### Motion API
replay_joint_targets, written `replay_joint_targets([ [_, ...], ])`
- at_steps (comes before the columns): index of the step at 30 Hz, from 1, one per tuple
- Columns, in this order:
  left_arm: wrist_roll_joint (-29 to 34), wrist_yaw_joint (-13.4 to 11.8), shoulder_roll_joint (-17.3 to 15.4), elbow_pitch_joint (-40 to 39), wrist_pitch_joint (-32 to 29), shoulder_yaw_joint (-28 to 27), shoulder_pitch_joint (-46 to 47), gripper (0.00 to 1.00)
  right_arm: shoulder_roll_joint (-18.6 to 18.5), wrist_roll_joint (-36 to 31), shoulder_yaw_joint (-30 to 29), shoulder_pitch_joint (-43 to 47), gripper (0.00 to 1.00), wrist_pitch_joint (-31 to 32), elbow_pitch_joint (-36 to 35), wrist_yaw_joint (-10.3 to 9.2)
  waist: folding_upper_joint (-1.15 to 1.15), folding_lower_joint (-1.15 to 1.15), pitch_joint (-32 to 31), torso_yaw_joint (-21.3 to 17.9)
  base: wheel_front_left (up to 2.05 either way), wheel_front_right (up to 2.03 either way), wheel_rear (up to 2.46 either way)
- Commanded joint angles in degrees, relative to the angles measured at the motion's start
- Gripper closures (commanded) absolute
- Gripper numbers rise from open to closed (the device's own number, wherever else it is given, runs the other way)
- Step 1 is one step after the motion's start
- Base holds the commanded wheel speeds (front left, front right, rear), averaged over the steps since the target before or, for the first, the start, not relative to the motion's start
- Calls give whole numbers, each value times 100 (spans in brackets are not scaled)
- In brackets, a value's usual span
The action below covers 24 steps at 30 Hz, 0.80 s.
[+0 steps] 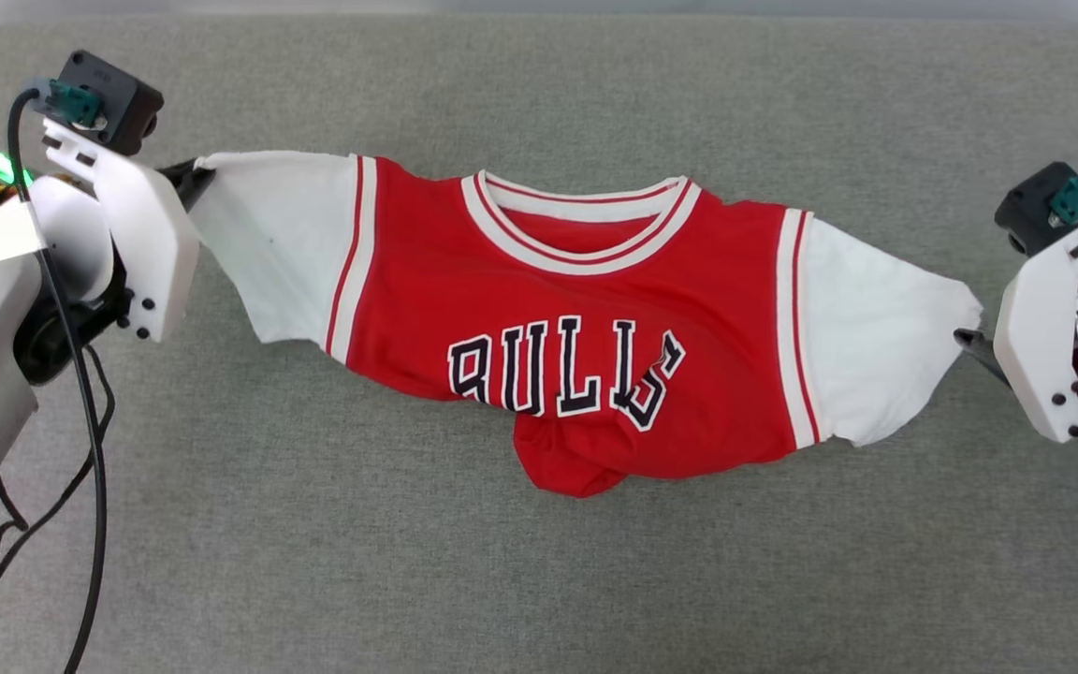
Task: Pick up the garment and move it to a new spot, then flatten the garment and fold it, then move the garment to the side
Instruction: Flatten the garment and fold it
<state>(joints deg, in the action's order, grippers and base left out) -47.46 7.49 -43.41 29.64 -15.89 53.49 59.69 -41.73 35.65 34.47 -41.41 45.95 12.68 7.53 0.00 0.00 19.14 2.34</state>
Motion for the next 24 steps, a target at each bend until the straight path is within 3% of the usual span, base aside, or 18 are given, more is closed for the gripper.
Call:
replay_joint_targets([
  [1,65,-17,30,-62,66,7,125,100,62,-2,146,-263,0,103,205,-8,0,0,164,125,0,0,0],
  [11,129,-17,85,-209,189,35,306,100,586,50,842,-534,0,165,1491,-5,0,0,500,297,0,0,0],
  [17,76,-16,83,-209,183,96,303,100,702,290,1341,-388,0,56,1722,10,0,0,516,295,0,0,0],
  [18,59,-16,68,-200,183,105,299,100,707,328,1402,-403,100,-14,1733,10,0,0,505,282,0,0,0],
  [24,-9,-16,2,-201,297,233,204,100,635,362,1451,-818,100,-930,1732,-2,0,0,215,163,0,0,0],
])
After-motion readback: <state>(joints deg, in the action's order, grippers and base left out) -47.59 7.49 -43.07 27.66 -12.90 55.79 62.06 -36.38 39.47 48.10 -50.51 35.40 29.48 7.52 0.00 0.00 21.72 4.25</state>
